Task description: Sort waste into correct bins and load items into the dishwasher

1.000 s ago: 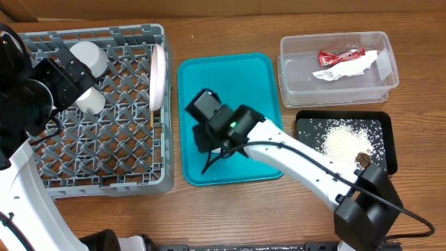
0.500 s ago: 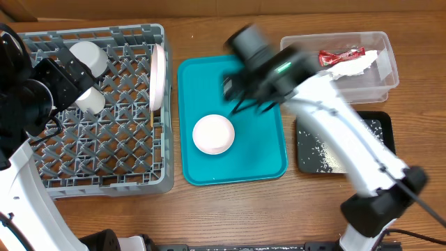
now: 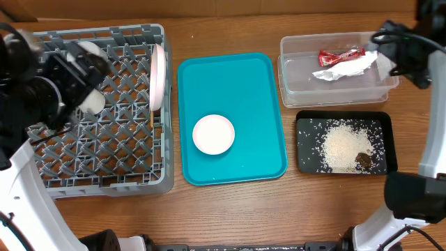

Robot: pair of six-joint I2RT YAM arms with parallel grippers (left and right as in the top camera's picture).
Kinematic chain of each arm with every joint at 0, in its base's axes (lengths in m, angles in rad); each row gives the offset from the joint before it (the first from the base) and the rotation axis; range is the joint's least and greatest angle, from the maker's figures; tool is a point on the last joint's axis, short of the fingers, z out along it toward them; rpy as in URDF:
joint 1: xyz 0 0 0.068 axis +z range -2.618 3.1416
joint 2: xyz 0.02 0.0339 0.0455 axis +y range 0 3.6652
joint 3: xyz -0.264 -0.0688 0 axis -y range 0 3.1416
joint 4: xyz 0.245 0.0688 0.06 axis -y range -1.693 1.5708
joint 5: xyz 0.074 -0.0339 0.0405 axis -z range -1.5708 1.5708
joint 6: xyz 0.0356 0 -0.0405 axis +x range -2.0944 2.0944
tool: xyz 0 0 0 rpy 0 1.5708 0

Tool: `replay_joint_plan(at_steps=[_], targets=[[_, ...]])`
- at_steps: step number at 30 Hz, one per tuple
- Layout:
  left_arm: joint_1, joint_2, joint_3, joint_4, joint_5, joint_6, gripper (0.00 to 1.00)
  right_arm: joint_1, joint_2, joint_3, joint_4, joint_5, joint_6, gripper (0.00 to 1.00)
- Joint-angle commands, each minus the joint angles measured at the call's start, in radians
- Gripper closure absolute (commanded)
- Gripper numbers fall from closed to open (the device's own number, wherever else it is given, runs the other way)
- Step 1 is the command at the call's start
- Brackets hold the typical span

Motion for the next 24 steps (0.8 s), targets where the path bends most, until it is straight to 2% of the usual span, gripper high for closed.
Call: replay_joint_plan(at_steps=[1, 2, 4, 7, 8, 10, 11, 13, 16, 19, 24], targets=[[-0.17, 0.016, -0.002, -0.002, 0.216, 0.129, 0.0, -0.049, -0.014, 0.008, 0.002, -0.001, -0.003, 0.0], [-0.218, 0.02, -0.002, -0.002, 0.188, 0.143, 0.0, -0.057, -0.014, 0.008, 0.002, -0.001, -0.003, 0.0], [-0.396, 0.05, -0.002, -0.002, 0.028, 0.156, 0.0, -0.073, -0.014, 0.008, 0.002, -0.001, -0.003, 0.0], [-0.585, 0.112, -0.002, -0.002, -0.138, 0.124, 0.0, -0.074, -0.014, 0.008, 0.002, -0.001, -0.003, 0.0], [-0.685, 0.171, -0.002, -0.002, -0.229, 0.072, 0.17, -0.074, -0.014, 0.008, 0.002, -0.001, -0.003, 0.0], [-0.773, 0.251, -0.002, -0.002, -0.321, 0.028, 0.31, -0.074, -0.014, 0.008, 0.002, -0.001, -0.003, 0.0], [-0.81, 0.297, -0.002, -0.002, -0.357, 0.018, 0.34, -0.074, -0.014, 0.008, 0.002, -0.001, -0.003, 0.0], [-0.86, 0.388, -0.002, -0.002, -0.386, 0.013, 0.37, -0.074, -0.014, 0.008, 0.002, -0.001, -0.003, 0.0], [-0.894, 0.496, -0.002, -0.002, -0.384, 0.013, 0.37, -0.074, -0.014, 0.008, 0.002, -0.001, -0.003, 0.0], [-0.911, 0.644, -0.002, -0.002, -0.377, 0.013, 0.44, -0.074, -0.014, 0.008, 0.002, -0.001, -0.003, 0.0], [-0.911, 0.687, -0.114, -0.003, -0.334, 0.026, 0.43, -0.074, -0.014, 0.008, 0.002, -0.001, -0.003, 0.0]])
